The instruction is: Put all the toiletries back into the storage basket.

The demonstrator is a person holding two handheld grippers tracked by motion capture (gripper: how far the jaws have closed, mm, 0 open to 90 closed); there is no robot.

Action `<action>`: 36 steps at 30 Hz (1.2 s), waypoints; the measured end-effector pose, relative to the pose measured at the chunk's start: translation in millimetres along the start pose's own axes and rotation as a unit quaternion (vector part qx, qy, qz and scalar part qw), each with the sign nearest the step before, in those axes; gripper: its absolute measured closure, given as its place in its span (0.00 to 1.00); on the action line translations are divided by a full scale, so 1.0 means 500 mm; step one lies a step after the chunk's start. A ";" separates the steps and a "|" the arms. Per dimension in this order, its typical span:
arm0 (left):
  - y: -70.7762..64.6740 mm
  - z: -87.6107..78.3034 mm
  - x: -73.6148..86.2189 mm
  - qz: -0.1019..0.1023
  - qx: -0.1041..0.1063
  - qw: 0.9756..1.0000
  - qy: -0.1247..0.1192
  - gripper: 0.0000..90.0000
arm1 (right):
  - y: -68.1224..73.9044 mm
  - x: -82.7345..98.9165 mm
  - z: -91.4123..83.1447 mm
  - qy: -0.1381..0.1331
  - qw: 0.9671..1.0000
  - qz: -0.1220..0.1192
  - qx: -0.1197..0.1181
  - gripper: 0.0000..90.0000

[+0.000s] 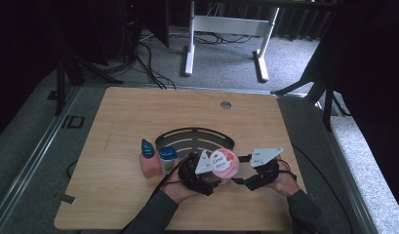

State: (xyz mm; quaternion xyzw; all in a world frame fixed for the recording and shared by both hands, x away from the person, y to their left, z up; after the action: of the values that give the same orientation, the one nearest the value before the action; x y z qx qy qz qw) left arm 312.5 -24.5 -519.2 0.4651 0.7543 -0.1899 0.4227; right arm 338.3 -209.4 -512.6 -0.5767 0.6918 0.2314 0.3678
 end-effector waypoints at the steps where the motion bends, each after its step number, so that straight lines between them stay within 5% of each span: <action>1: 0.001 0.001 -0.001 -0.002 -0.001 1.000 -0.001 0.19 | -0.002 -0.001 0.000 0.001 1.000 0.001 0.000 0.29; 36: 0.061 0.048 -0.043 -0.026 -0.040 0.998 -0.027 0.19 | -0.100 -0.015 -0.001 0.004 1.000 0.014 0.006 0.27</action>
State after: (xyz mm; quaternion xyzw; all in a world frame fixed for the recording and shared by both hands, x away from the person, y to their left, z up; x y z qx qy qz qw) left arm 354.5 -37.5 -512.2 0.4224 0.7616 -0.1830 0.4561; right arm 387.1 -216.7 -501.4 -0.5658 0.7024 0.2300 0.3654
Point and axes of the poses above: each handheld gripper's, and its own axes: z roughly forward along the jaws, x roughly out of its underside, y roughly to its left, the point moved 5 cm from there along z, roughly forward along the jaws, and after that the axes turned 3 degrees about -y, right-handed, at the moved point
